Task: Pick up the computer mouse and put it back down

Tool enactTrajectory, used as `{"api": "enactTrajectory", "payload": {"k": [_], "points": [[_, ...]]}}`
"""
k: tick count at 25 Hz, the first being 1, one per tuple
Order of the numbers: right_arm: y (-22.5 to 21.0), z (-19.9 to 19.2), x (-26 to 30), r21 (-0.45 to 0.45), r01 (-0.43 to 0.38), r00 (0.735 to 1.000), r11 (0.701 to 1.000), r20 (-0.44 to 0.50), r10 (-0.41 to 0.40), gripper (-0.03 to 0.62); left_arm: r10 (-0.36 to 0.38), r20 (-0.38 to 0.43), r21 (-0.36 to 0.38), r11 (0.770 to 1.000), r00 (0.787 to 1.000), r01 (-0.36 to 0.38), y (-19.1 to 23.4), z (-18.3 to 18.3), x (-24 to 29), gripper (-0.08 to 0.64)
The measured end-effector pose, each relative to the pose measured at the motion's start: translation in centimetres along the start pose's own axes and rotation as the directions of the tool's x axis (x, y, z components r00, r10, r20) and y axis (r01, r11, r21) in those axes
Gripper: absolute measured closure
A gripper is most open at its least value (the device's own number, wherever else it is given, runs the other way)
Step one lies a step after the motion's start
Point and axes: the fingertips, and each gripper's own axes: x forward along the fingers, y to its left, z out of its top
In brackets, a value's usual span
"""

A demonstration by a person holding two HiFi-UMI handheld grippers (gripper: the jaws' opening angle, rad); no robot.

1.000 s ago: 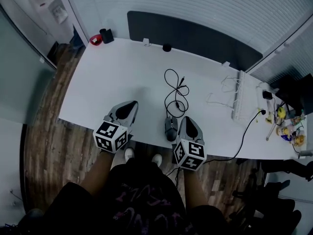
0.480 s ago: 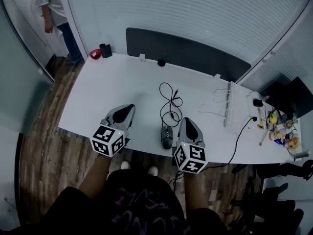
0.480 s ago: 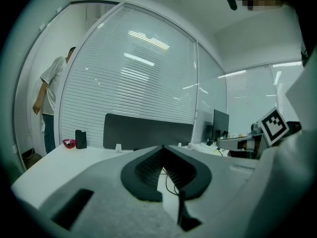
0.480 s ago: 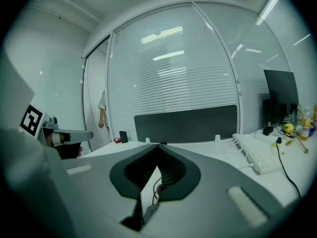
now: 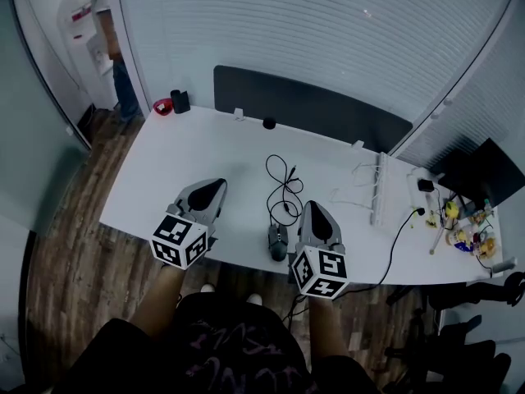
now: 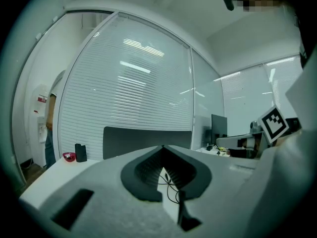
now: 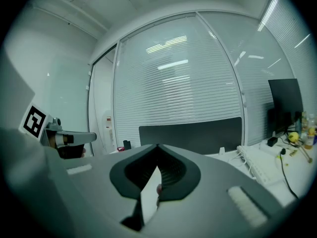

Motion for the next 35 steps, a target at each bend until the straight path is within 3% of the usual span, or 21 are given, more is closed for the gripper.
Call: {"api": "enactTrajectory", "payload": {"k": [13, 35], "points": [[0.1, 2.3, -0.7, -0.021, 0.001, 0.999, 1.000, 0.043, 0.000, 0.583, 0.019, 0.056, 0.012, 1.000, 0.998, -0.020, 0.2, 2.4, -1.1, 0.561], [0.4, 2.6, -1.3, -0.053, 0.002, 0.999, 0.999, 0.044, 0.000, 0.583, 0.007, 0.059, 0.023, 1.000, 0.998, -0.009, 0.2, 2.9, -1.1, 0.561]]}}
